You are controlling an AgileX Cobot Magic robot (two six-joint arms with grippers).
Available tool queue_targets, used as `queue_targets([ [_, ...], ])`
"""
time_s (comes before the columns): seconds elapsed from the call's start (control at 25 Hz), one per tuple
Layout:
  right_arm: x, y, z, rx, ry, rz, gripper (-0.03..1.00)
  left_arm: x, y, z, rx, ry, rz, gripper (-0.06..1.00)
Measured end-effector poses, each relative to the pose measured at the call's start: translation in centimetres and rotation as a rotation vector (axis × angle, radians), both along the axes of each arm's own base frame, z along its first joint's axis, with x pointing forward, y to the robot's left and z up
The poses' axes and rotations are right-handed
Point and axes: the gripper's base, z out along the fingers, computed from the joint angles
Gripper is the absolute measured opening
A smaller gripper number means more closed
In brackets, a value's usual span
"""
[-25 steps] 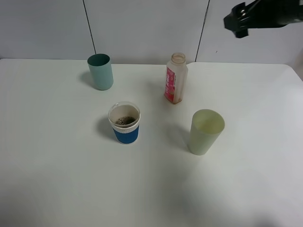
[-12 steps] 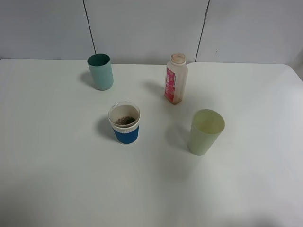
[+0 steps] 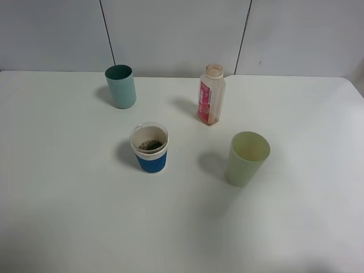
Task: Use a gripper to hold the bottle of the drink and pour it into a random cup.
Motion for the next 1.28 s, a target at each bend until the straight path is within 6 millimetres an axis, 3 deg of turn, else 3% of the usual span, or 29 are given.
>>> queue_targets([
  [0.28, -2.7, 0.3, -4.5, 0.018, 0.029, 0.072, 0.92, 0.0, 0.0, 0.0, 0.0, 0.0, 0.0, 0.93],
  [0.44, -4.4, 0.3, -6.1, 0.044, -0.003, 0.084, 0.92, 0.0, 0.0, 0.0, 0.0, 0.0, 0.0, 0.93],
  [0.88, -9.6, -0.4, -7.4, 0.07, -0.092, 0.082, 0.92, 0.0, 0.0, 0.0, 0.0, 0.0, 0.0, 0.93],
  [1.28, -9.7, 0.2, -8.3, -0.002, -0.035, 0.175, 0.92, 0.0, 0.0, 0.0, 0.0, 0.0, 0.0, 0.93],
])
